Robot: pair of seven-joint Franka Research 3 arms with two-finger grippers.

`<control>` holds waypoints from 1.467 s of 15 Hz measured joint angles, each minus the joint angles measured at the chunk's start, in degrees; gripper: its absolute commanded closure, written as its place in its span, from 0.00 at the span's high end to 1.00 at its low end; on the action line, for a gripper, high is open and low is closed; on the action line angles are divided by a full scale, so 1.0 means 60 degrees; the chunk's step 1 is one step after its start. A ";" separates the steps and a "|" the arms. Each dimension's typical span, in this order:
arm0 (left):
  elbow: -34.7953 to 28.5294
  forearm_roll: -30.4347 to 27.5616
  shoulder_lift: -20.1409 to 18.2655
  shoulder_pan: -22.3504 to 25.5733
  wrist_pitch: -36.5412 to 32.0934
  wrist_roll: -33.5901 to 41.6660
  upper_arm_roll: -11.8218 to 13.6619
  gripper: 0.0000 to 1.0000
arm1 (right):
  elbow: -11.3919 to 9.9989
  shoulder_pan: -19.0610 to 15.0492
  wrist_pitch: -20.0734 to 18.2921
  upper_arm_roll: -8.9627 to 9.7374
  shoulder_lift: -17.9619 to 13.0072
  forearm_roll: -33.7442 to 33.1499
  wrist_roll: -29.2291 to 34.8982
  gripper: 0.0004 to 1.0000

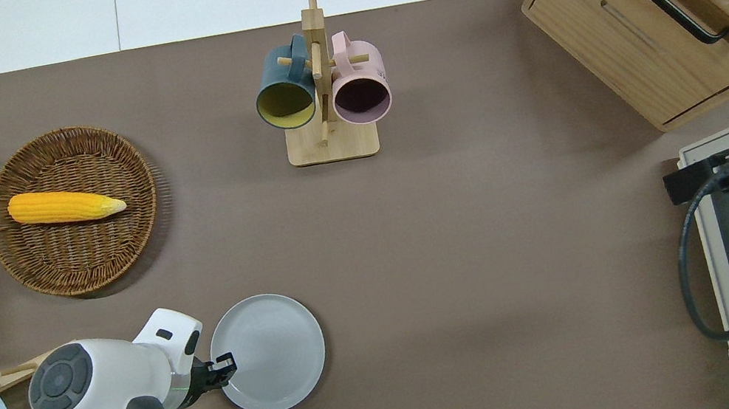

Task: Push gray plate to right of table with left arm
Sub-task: 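Push the gray plate with the left gripper across the table toward the toaster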

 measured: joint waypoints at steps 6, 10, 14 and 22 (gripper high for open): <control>0.0017 -0.0762 0.0137 -0.0936 0.0864 -0.1618 -0.0925 0.00 | 0.0000 0.0000 0.0000 0.0000 0.0000 0.0000 0.0000 1.00; 0.0081 -0.1320 0.0310 -0.1845 0.1388 -0.2484 -0.0938 0.00 | 0.0000 0.0000 0.0000 0.0000 0.0000 0.0000 0.0000 1.00; 0.0508 -0.1475 0.0863 -0.3109 0.2218 -0.4107 -0.0926 0.00 | 0.0000 0.0000 0.0000 0.0000 0.0000 0.0000 0.0000 1.00; 0.1346 -0.1724 0.1855 -0.4731 0.3181 -0.5943 -0.0479 0.00 | 0.0000 0.0000 0.0000 0.0000 0.0000 0.0000 0.0000 1.00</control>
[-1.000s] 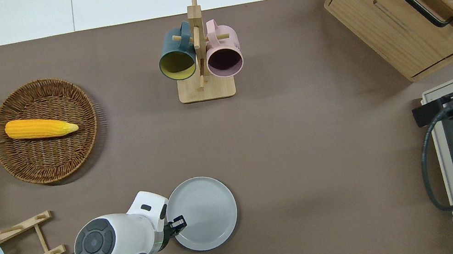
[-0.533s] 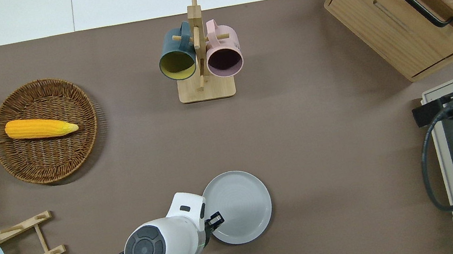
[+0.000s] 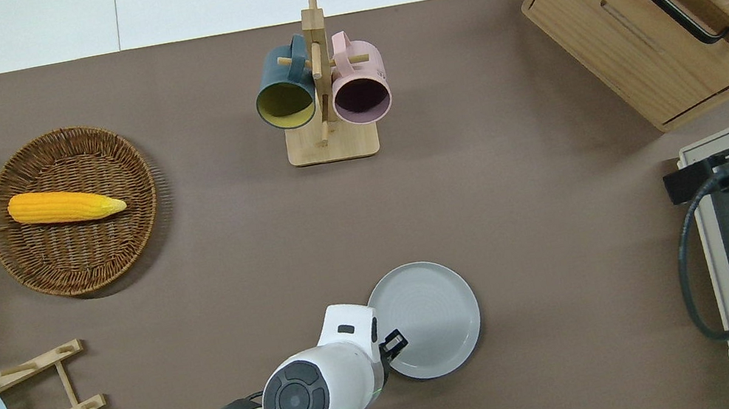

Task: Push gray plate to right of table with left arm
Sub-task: 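Push the gray plate with the left gripper across the table toward the toaster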

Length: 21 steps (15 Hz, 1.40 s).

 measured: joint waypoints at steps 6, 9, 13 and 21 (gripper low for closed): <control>0.0558 -0.0240 0.0497 -0.0797 0.0393 -0.0838 0.0114 0.00 | 0.0000 0.0000 0.0000 0.0000 0.0000 0.0000 0.0000 1.00; 0.0954 -0.0247 0.0759 -0.1109 0.0483 -0.1141 0.0183 0.00 | 0.0000 0.0000 0.0000 0.0000 0.0000 0.0000 0.0000 1.00; 0.1102 -0.0248 0.1152 -0.1270 0.1050 -0.1169 0.0193 0.00 | 0.0000 0.0000 0.0000 0.0000 0.0000 0.0000 0.0000 1.00; 0.1715 -0.0248 0.1650 -0.1500 0.1128 -0.1169 0.0211 0.62 | 0.0000 0.0000 0.0000 0.0000 0.0000 0.0000 0.0000 1.00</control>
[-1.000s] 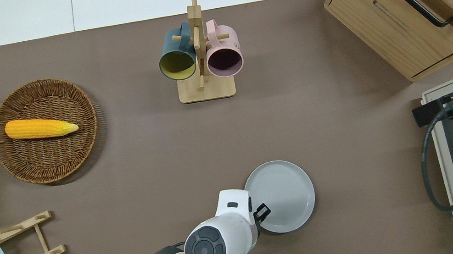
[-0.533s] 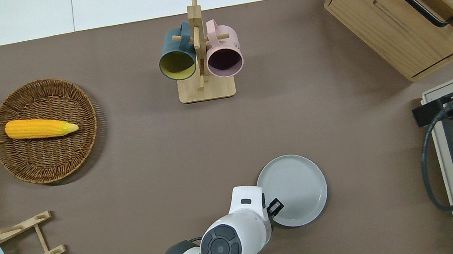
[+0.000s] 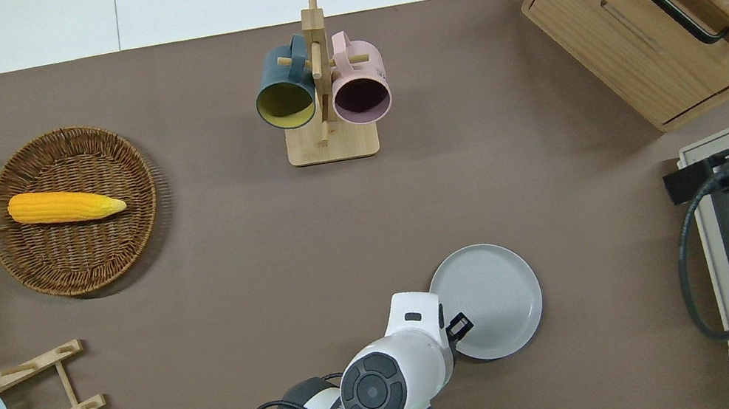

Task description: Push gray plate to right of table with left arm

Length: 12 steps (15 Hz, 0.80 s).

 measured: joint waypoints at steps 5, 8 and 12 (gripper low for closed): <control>0.0235 0.0000 -0.0067 0.0051 -0.0005 0.0004 0.0179 1.00 | 0.0000 0.0000 0.0000 0.0000 0.0000 0.0000 0.0000 1.00; 0.0291 0.0005 -0.0508 0.0211 -0.0820 0.0126 0.0326 1.00 | 0.0000 0.0000 0.0000 0.0000 0.0000 0.0000 0.0000 1.00; 0.0365 0.0013 -0.1173 0.0969 -0.2532 0.1767 0.0814 1.00 | 0.0000 0.0000 0.0000 0.0000 0.0000 0.0000 0.0000 1.00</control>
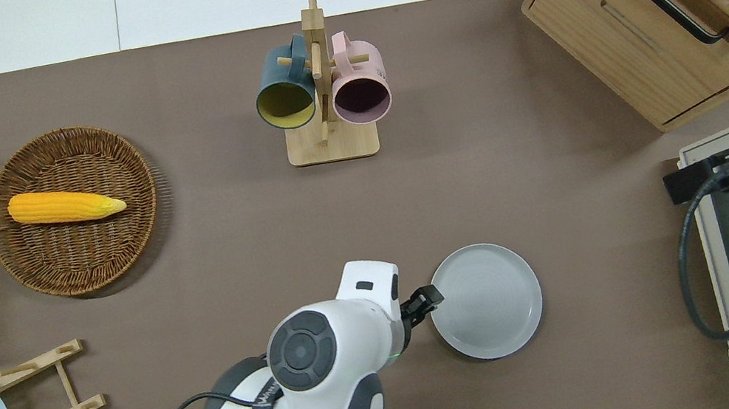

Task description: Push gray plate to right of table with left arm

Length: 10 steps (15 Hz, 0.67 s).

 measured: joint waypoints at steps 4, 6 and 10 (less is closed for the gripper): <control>0.0890 0.0619 -0.0555 0.0880 -0.2773 0.1630 0.0842 1.00 | 0.0000 0.0000 0.0000 0.0000 0.0000 0.0000 0.0000 1.00; 0.1626 0.1425 -0.0694 0.1447 -0.4065 0.2064 0.1036 1.00 | 0.0000 0.0000 0.0000 0.0000 0.0000 0.0000 0.0000 1.00; 0.2691 0.1977 -0.0788 0.2756 -0.5790 0.3491 0.1033 1.00 | 0.0000 0.0000 0.0000 0.0000 0.0000 0.0000 0.0000 1.00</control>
